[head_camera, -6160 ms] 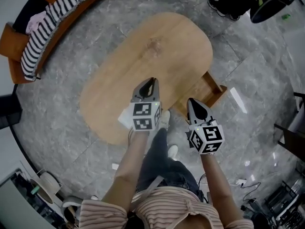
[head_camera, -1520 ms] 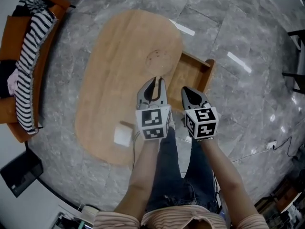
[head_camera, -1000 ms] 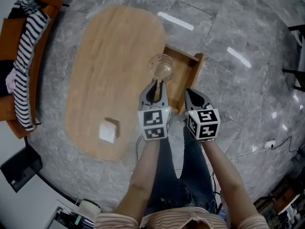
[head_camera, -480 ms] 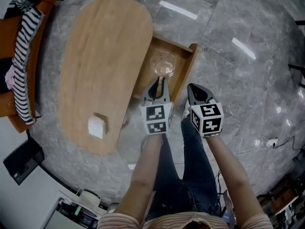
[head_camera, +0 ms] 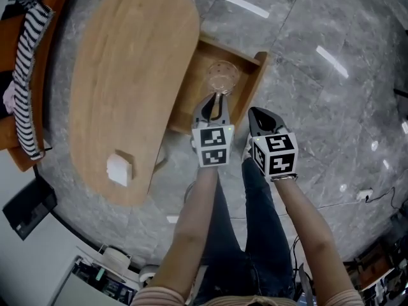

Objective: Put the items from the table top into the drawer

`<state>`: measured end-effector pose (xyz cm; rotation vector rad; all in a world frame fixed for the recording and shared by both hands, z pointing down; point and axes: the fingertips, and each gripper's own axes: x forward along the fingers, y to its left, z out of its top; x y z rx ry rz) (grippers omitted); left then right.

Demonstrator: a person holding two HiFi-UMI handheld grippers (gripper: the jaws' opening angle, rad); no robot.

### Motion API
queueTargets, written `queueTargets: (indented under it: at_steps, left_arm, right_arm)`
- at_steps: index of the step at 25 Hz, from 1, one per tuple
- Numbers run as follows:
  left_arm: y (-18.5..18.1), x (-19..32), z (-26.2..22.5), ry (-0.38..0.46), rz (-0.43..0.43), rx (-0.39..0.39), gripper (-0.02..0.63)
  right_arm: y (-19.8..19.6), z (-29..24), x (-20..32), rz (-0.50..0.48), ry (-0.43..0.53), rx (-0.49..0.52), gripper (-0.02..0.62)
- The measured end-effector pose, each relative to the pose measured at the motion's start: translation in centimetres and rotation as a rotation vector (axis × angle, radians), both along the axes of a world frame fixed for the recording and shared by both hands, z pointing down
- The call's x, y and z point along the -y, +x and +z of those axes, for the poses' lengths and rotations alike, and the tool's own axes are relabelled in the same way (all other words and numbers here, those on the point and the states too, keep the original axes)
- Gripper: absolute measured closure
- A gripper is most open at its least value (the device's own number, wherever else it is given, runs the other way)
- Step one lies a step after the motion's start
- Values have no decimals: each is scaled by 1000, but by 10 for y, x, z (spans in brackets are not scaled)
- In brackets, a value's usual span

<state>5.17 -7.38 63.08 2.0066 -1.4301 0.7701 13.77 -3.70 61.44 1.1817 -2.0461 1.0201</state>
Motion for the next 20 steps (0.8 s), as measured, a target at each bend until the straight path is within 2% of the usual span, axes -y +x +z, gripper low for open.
queueTargets:
  at_steps: [10,20]
  left_arm:
    - [14,18,48,-18,38,32,546]
    - [20,31,78,-17,99,74,548]
  right_arm:
    - [6,37,3,-23,-37,-5,586]
    - [0,48,5,-35,-51,0,586]
